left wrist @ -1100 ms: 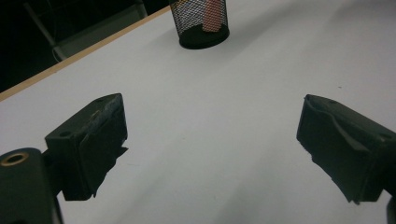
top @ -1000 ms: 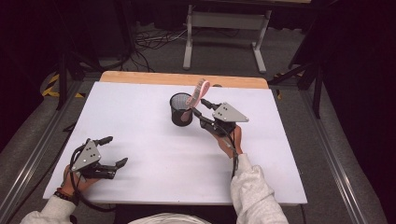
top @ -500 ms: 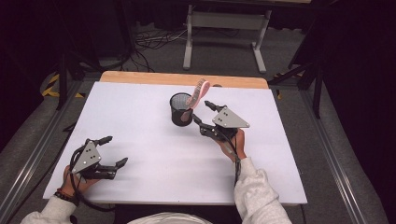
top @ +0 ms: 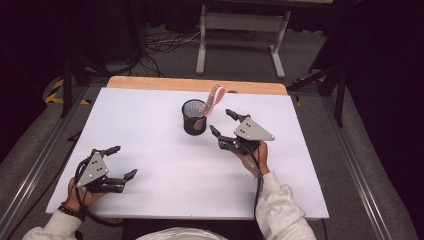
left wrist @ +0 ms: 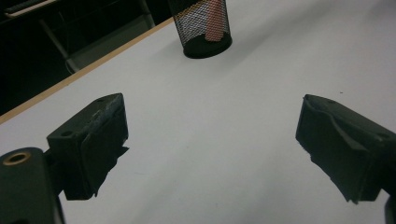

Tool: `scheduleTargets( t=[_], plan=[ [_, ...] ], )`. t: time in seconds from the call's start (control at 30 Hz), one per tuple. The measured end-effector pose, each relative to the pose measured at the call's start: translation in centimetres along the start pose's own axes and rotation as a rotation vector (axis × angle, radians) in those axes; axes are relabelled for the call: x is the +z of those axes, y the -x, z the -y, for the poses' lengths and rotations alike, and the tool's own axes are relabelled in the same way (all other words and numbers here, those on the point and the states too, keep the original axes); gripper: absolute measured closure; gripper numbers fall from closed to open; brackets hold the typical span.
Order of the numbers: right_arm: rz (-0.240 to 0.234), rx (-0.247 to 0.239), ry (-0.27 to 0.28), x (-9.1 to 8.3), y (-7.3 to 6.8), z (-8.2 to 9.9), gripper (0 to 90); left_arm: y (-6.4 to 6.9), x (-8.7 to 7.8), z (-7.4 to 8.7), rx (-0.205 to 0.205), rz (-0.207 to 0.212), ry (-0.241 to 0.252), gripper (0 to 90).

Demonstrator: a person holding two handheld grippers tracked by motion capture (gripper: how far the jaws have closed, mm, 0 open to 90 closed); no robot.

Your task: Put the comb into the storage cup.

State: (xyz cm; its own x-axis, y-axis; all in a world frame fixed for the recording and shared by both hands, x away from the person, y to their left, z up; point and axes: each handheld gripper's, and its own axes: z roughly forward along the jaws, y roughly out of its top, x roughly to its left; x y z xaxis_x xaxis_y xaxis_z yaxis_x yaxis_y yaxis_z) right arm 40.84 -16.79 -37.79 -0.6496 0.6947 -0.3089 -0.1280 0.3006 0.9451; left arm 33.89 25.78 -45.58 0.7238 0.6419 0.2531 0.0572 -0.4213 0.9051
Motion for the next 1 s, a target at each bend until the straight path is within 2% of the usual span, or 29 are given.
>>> scheduleTargets(
  t=[0.07, 0.3, 0.5, 0.57, 0.73, 1.0],
  plan=[
    [-0.004, 0.013, 0.009, -0.2, 0.0, 0.0, 27.1, 0.0, 0.0, 0.0, -0.001, 0.001, 0.0, 10.3],
    [-0.002, 0.0, 0.007, -0.8, -0.1, 0.1, 22.5, 0.1, 0.1, 0.0, 0.002, 0.005, -0.002, 10.3],
    [-0.016, 0.011, 0.013, -1.5, -0.1, 0.4, 19.3, 0.2, 0.2, 0.0, -0.001, 0.009, -0.003, 10.3],
    [-0.006, 0.014, 0.012, -1.6, -0.2, 0.5, 14.3, 0.2, 0.2, 0.0, 0.001, 0.011, -0.004, 10.3],
    [-0.014, 0.029, 0.008, -2.0, -0.3, 0.6, 13.8, 0.2, 0.2, 0.0, 0.002, 0.008, -0.003, 10.2],
    [-0.008, -0.001, -0.008, -2.7, -0.6, 0.8, 12.6, 0.2, 0.2, 0.0, 0.003, 0.007, -0.002, 9.8]
  ],
)
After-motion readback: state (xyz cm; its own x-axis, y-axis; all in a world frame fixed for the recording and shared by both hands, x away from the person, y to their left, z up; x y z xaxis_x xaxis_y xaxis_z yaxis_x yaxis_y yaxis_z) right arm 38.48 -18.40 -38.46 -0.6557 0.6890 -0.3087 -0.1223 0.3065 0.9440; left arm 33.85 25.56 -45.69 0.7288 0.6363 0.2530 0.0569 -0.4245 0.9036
